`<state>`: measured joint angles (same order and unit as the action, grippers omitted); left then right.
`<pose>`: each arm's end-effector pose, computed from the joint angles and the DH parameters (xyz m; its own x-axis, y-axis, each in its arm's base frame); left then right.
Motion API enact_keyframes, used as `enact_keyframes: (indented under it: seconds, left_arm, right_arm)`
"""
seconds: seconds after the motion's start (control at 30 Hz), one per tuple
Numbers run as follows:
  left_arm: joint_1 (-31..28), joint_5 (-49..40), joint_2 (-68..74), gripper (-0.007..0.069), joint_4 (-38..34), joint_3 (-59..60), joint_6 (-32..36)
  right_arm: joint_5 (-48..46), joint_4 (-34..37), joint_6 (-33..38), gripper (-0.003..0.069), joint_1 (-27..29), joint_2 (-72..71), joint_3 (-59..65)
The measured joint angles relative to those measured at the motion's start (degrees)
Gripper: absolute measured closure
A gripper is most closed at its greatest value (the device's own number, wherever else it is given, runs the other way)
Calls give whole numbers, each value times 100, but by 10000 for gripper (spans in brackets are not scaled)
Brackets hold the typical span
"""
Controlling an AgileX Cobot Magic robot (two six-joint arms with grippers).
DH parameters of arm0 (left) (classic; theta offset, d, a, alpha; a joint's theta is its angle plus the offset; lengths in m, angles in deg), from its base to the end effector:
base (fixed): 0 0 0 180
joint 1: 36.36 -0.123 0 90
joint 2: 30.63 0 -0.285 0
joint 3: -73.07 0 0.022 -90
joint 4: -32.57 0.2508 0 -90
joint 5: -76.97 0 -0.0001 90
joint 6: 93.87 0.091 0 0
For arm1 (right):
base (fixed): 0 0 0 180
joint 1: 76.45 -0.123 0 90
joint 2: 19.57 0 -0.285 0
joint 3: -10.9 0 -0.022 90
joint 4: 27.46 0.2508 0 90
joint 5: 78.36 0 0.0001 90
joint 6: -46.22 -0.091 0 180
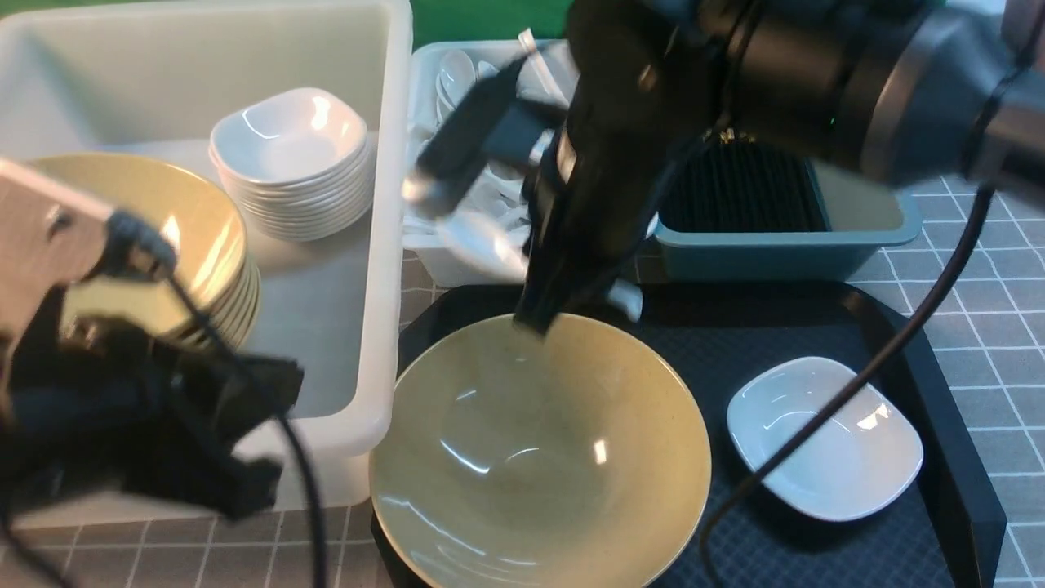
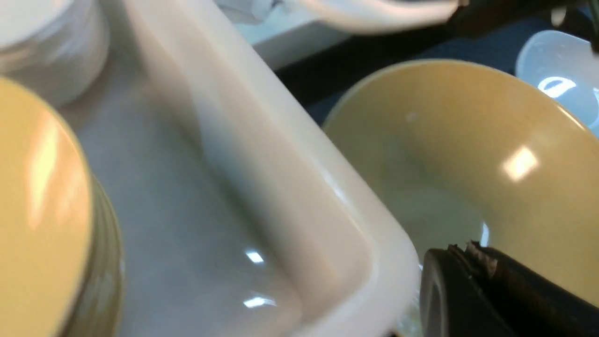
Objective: On grey table put chopsticks spoon bowls plates into blue grey white boxes.
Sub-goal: 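Place the white spoon into the bin of spoons with the right gripper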
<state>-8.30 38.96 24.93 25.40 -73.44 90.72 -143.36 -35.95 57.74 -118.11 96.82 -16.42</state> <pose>0.1395 -0.0823 0.3297 -0.5388 0.2661 -0.7993 0.5133 0.8560 -0.0610 0.3195 0.2679 0.3234 -0.4868 -0.7794 -0.3944 -0.7683 0.5969 -0.2310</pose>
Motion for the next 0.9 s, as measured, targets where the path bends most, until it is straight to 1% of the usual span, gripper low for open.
enact_keyframes:
  seconds: [0.1, 0.13, 0.17, 0.23, 0.27, 0.3, 0.33, 0.43, 0.53, 0.57, 0.6, 0.63, 0.67, 0.7, 0.73, 0.77, 0.8, 0.83, 0.9]
  left_arm:
    - [0, -7, 610, 633, 447, -637, -23]
    - [0, -31, 851, 633, 716, -917, -31]
    - [0, -38, 930, 633, 716, -966, -36]
    - [-21, -142, 1389, 633, 1144, -1581, -36]
    - [-38, -172, 1501, 633, 1233, -1673, -36]
    - [-109, -213, 1646, 633, 1325, -1887, -36]
    - [-241, -262, 1888, 633, 1438, -2117, -36]
    - [-653, -304, 2285, 633, 1443, -2500, 6]
    - [-954, -319, 2568, 633, 1161, -2609, 217]
    - [-1131, -363, 2710, 633, 844, -2624, 465]
    - [-1178, -424, 2771, 633, 611, -2624, 603]
    - [-1215, -495, 2866, 633, 329, -2624, 870]
    - [-1221, -524, 2902, 633, 196, -2624, 985]
    - [-1221, -593, 2958, 633, -67, -2624, 1207]
    - [-1221, -629, 2975, 633, -270, -2624, 1347]
    - [-1221, -675, 3002, 633, -424, -2630, 1476]
    - [-1221, -690, 3001, 633, -462, -2631, 1476]
    - [-1221, -826, 3034, 633, -712, -2708, 1651]
    - [-1221, -1044, 3086, 632, -894, -2882, 1775]
  right_arm:
    - [651, -25, -164, 505, 409, 6, -174]
    - [1044, -39, -247, 505, 577, 54, -195]
    - [1162, -38, -285, 505, 622, 68, -201]
    - [1782, -62, -493, 505, 829, 223, -214]
    - [2019, -62, -597, 505, 888, 299, -214]
    - [2199, -62, -684, 505, 942, 362, -214]
    - [2663, -57, -848, 505, 1026, 553, -227]
    - [3177, -57, -1075, 505, 1158, 908, -339]
    - [3406, -57, -1236, 471, 1270, 1228, -616]
    - [3437, -57, -1445, 411, 1344, 1467, -820]
    - [3422, -57, -1540, 372, 1373, 1558, -918]
    - [3387, -57, -1686, 307, 1397, 1668, -1063]
    - [3313, -57, -1760, 263, 1410, 1717, -1154]
    - [3205, -57, -1833, 197, 1415, 1762, -1288]
    - [3053, -57, -1848, 158, 1416, 1764, -1384]
    - [2906, -57, -1860, 123, 1416, 1764, -1511]
    - [2818, -57, -1860, 108, 1416, 1764, -1538]
    - [2464, -52, -1805, 64, 1410, 1746, -1794]
    - [1688, -34, -1526, 47, 1378, 1666, -2134]
